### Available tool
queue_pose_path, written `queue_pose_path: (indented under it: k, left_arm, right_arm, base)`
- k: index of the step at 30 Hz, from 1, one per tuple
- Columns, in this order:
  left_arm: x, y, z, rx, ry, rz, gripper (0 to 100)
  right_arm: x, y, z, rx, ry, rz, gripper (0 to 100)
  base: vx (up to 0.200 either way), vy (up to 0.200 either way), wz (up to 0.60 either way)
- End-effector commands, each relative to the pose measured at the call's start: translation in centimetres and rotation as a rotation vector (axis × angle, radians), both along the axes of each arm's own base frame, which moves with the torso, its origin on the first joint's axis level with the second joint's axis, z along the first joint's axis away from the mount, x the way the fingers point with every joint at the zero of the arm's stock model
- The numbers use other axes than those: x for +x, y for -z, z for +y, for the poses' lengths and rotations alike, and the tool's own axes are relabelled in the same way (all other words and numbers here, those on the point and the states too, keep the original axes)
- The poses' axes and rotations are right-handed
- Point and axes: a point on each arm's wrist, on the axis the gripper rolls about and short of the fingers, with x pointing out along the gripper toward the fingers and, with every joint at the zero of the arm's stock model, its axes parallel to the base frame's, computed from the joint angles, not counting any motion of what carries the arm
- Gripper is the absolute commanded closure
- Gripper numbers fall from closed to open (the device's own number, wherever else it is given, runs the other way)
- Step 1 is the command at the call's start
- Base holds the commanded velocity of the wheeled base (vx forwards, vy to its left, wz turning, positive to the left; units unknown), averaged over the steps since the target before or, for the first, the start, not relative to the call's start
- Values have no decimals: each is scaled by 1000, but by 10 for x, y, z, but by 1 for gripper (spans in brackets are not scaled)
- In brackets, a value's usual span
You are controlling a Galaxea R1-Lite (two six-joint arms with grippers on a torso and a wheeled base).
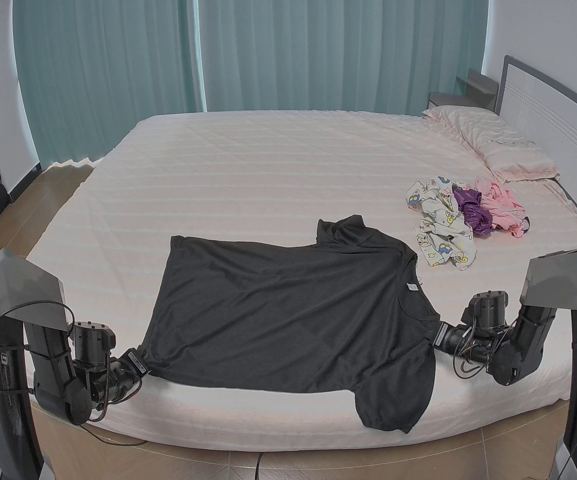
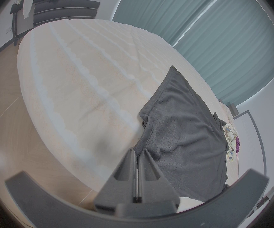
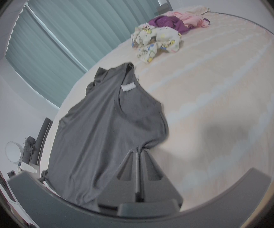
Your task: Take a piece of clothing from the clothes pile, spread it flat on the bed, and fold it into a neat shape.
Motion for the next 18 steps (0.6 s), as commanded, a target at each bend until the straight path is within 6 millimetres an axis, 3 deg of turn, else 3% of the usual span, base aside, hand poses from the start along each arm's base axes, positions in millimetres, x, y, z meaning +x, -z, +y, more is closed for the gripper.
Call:
queue_pose_path:
  k: [1, 6, 12, 13, 18]
  left_arm:
    - [0, 1, 0, 0, -1, 3, 100]
    - [1, 2, 0, -1, 1, 3, 100]
    - [1, 3, 0, -2, 1, 6, 100]
    - [0, 3, 0, -2, 1, 8, 100]
    - [0, 3, -1, -10, 10, 8, 100]
  right_arm:
    - [27, -14, -14, 11, 48, -95, 100]
    - [43, -19, -13, 27, 28, -149, 100]
    - [46, -3, -8, 20, -49, -124, 100]
    - [45, 1, -8, 9, -54, -118, 0]
    - [43, -3, -18, -3, -18, -121, 0]
  base:
    - [0, 0, 0]
    - [0, 0, 0]
    - [0, 0, 0]
    - [0, 0, 0]
    - [0, 0, 0]
